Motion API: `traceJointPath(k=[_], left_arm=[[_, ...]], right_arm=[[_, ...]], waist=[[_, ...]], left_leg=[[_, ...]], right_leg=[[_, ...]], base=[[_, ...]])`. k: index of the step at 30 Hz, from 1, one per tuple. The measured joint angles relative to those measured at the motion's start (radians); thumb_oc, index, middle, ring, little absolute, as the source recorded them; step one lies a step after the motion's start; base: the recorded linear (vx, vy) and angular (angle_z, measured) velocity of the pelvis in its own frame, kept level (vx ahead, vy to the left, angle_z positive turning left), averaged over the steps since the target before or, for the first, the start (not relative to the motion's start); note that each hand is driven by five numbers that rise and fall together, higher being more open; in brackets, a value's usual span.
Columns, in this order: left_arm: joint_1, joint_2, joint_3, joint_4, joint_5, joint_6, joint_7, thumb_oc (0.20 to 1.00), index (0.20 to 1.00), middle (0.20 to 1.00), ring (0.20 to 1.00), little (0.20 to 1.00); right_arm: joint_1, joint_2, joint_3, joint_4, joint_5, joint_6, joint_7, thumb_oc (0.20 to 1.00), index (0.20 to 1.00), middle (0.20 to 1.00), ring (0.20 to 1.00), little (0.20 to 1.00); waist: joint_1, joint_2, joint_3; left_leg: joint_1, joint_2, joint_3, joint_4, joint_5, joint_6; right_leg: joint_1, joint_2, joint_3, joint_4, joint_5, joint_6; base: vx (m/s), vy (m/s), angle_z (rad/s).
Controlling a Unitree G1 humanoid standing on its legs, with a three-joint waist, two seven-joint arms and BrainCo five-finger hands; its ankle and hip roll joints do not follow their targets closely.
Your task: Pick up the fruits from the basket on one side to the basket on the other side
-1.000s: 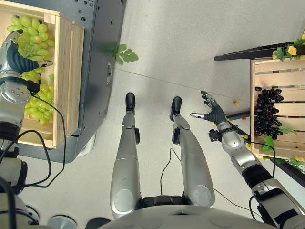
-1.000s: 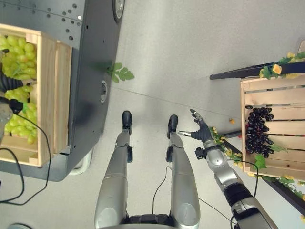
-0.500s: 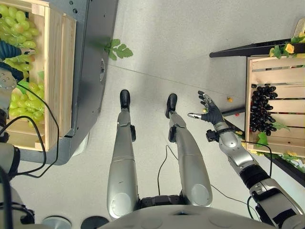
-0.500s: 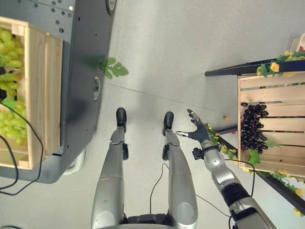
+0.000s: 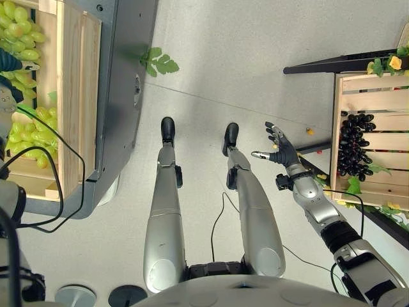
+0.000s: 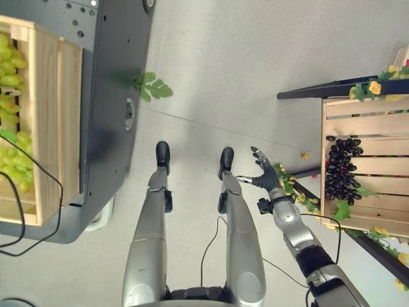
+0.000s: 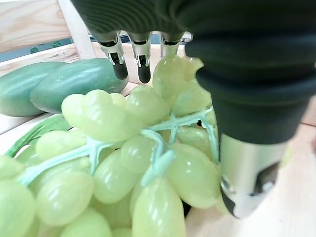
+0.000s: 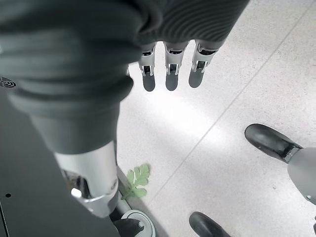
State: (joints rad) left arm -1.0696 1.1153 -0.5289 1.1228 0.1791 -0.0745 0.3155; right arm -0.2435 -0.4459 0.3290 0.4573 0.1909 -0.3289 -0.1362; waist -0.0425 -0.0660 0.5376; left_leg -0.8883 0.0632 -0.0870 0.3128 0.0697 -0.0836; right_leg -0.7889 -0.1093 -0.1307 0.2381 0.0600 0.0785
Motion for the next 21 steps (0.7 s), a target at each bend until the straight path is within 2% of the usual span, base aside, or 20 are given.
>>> traceJointPath(k=[4, 5, 6, 7, 21], left_arm=[[-0.027, -0.002, -0.001, 0.015, -0.045, 0.002, -0.036, 1.000, 1.000, 1.000, 1.000, 1.000], [-0.033, -0.002, -0.001, 0.019, -0.046, 0.003, -0.041, 0.768, 0.768, 0.768, 0.768, 0.768], [-0.037, -0.002, -0.001, 0.021, -0.049, 0.005, -0.044, 0.457, 0.457, 0.457, 0.457, 0.457], [-0.039, -0.002, 0.001, 0.022, -0.062, 0.008, -0.047, 0.200, 0.200, 0.200, 0.200, 0.200], [-0.112, 0.006, -0.018, 0.040, -0.084, 0.030, -0.071, 0.200, 0.200, 0.200, 0.200, 0.200]], right_arm=[[0.000, 0.008, 0.006, 0.013, 0.006, 0.000, 0.011, 1.000, 1.000, 1.000, 1.000, 1.000], [0.000, 0.009, 0.006, 0.017, 0.009, 0.000, 0.012, 1.000, 1.000, 1.000, 1.000, 1.000], [0.001, 0.009, 0.006, 0.020, 0.011, 0.000, 0.016, 1.000, 1.000, 1.000, 1.000, 1.000], [0.001, 0.009, 0.007, 0.020, 0.019, 0.000, 0.017, 1.000, 1.000, 1.000, 1.000, 1.000], [0.002, 0.009, 0.037, 0.023, 0.029, 0.000, 0.039, 1.000, 1.000, 1.000, 1.000, 1.000]], waist=[[0.000, 0.000, 0.000], [0.001, 0.000, 0.000], [0.000, 0.000, 0.000], [0.000, -0.001, -0.001], [-0.002, -0.003, -0.002]], left_leg=[[-0.002, 0.000, 0.000, -0.001, 0.000, 0.000], [-0.002, 0.000, 0.000, -0.001, 0.000, 0.000], [-0.005, 0.000, 0.000, -0.001, 0.000, -0.001], [-0.008, 0.000, 0.000, 0.000, 0.000, -0.001], [-0.024, -0.015, 0.000, 0.006, 0.002, 0.003]], right_leg=[[-0.002, 0.000, 0.000, 0.000, 0.000, 0.000], [-0.002, 0.000, 0.000, 0.000, 0.000, 0.000], [-0.004, 0.000, 0.000, 0.000, 0.000, 0.000], [-0.007, 0.000, 0.000, 0.000, 0.000, 0.001], [-0.018, -0.011, 0.000, 0.000, 0.010, 0.003]], base=[[0.00, -0.008, 0.00], [0.00, 0.000, 0.00], [0.00, 0.000, 0.00], [0.00, 0.000, 0.00], [0.00, 0.000, 0.00]])
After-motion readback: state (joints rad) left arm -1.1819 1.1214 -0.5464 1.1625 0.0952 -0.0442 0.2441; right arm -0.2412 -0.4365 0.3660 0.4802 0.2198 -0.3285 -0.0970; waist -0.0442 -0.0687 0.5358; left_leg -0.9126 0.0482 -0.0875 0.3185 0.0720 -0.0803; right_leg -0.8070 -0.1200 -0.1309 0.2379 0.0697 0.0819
